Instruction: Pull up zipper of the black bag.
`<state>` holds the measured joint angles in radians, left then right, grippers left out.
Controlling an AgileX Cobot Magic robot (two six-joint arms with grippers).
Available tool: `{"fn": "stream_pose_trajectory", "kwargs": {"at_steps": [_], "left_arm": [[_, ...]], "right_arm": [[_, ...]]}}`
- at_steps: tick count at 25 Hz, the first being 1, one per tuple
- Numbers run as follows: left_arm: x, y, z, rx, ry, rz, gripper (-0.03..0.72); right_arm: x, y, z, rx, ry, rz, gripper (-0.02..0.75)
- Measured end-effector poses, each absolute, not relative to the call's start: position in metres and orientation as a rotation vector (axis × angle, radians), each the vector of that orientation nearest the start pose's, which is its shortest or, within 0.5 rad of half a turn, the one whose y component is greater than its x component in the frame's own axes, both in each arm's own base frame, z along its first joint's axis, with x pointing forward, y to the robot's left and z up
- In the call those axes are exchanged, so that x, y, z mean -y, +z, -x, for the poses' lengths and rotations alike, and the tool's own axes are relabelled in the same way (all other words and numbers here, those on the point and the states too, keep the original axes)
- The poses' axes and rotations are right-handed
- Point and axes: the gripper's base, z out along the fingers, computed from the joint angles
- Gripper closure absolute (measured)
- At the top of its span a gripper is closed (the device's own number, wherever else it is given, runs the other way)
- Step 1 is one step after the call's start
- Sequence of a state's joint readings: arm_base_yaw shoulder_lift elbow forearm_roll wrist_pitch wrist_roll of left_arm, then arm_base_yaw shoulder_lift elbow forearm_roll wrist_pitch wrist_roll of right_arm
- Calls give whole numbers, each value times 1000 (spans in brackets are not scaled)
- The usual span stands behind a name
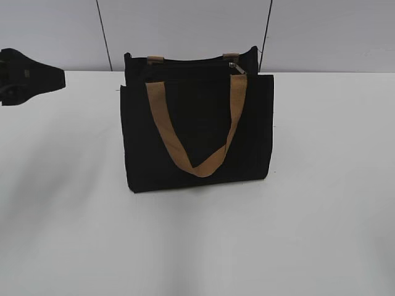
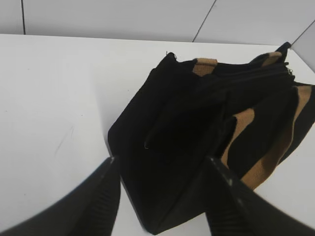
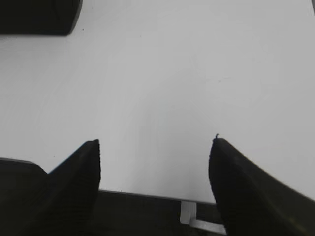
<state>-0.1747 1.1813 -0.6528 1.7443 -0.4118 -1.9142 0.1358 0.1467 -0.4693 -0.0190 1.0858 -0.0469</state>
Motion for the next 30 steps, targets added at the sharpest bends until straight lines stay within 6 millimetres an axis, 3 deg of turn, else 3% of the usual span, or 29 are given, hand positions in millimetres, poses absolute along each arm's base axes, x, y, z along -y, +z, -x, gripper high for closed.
{"fn": "stream_pose_trajectory", "kwargs": {"at_steps": [6, 22, 30], "left_arm": [[77, 270, -227, -2083, -622, -271, 282], [70, 272, -231, -2048, -564, -274, 282], [59, 288, -241, -1881, -494, -83, 282]], "right_arm": [[2, 266, 3, -2090, 32, 191, 214], [2, 266, 4, -2091, 32, 192, 214], [2, 266, 4, -2091, 34, 192, 215]]}}
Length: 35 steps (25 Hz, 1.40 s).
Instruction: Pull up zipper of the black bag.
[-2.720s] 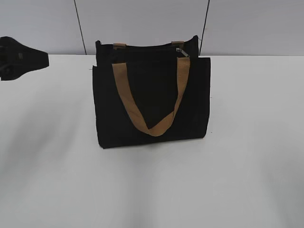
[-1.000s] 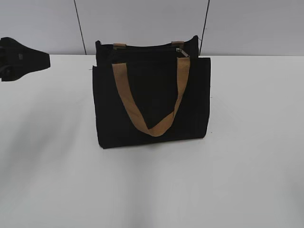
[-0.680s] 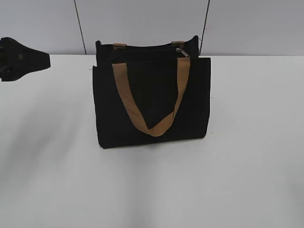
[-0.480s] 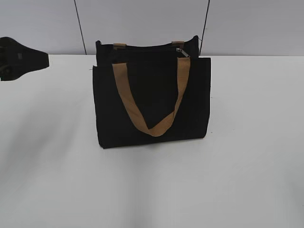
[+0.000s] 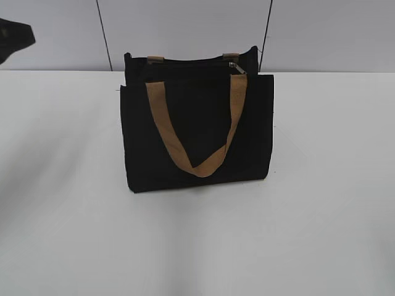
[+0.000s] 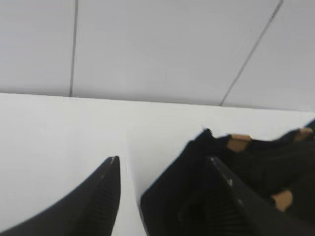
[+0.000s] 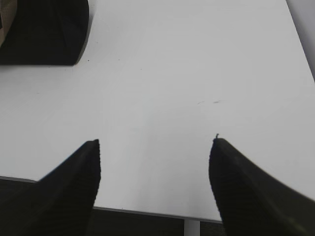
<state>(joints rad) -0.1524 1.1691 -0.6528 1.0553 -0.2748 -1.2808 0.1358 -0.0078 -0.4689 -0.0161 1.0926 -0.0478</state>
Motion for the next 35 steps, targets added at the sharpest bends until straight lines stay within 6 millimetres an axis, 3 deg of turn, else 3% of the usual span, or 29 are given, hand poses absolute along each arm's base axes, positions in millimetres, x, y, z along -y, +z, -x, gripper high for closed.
{"fn": "stream_pose_trajectory", "kwargs": {"at_steps": [5, 9, 15, 18, 23, 28, 35], "left_arm": [[38, 286, -237, -1955, -289, 103, 282], [34, 287, -219, -2062, -189, 95, 282], [30, 302, -170, -2169, -120, 20, 282], [21, 313, -134, -2184, -90, 0, 282], [15, 317, -85, -2232, -155, -52, 282], [8, 315, -44, -2245, -163, -128, 282], [6, 292, -9, -2162, -208, -273, 282]], "right_arm": [[2, 266, 4, -2091, 34, 192, 215], [2, 266, 4, -2091, 34, 192, 215], [2, 266, 4, -2092, 34, 192, 215], [2, 266, 4, -2092, 34, 192, 215], [2, 266, 4, -2092, 34, 192, 215], [2, 266, 4, -2092, 34, 192, 215], [2, 266, 4, -2092, 34, 192, 216]]}}
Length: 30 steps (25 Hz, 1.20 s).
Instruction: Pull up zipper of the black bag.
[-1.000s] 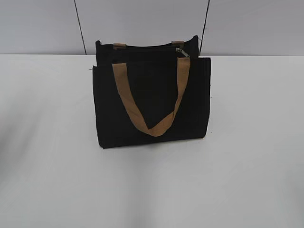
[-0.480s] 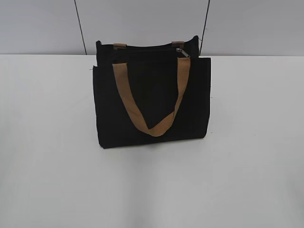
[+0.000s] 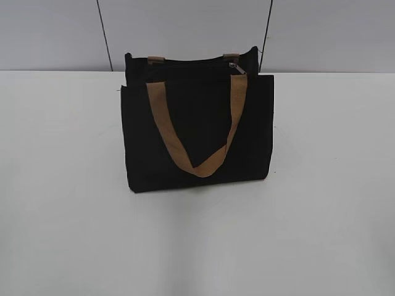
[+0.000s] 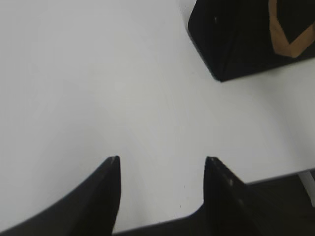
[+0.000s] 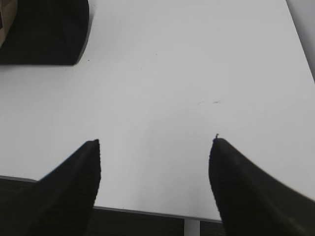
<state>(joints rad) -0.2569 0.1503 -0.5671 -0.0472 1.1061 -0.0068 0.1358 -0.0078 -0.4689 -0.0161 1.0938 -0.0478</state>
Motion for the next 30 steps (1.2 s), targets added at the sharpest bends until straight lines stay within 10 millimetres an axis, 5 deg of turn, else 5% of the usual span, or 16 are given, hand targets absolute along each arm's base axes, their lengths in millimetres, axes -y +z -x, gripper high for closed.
{"fn": "stream_pose_trajectory", "kwargs": {"at_steps": [6, 30], "left_arm": [[2, 288, 11, -2003, -172, -212, 282], [4, 288, 11, -2003, -101, -101, 284]], "right_arm": [[2, 266, 4, -2092, 34, 192, 216], [2, 266, 4, -2093, 36, 194, 216]]}}
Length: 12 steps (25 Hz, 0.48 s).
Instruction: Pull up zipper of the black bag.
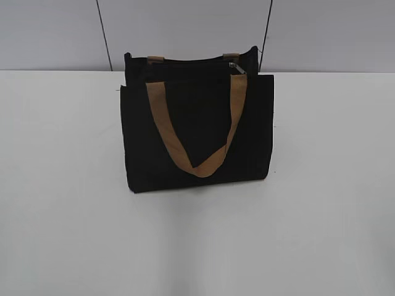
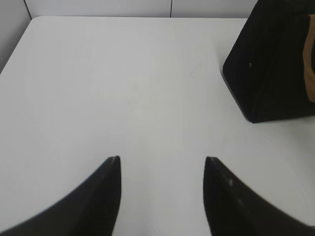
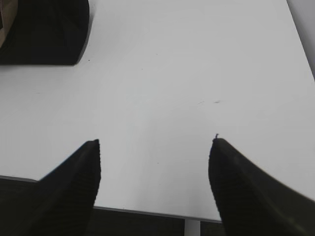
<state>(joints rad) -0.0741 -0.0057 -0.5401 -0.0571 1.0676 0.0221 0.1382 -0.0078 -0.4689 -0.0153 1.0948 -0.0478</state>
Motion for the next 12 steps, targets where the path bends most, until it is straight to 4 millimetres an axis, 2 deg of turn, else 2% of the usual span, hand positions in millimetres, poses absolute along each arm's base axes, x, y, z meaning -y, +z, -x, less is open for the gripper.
{"fn": "stream_pose_trajectory", "kwargs": {"at_steps": [12], "left_arm": [[4, 288, 11, -2003, -101, -100, 334]], "right_arm": [[2, 266, 4, -2093, 38, 197, 216]]}}
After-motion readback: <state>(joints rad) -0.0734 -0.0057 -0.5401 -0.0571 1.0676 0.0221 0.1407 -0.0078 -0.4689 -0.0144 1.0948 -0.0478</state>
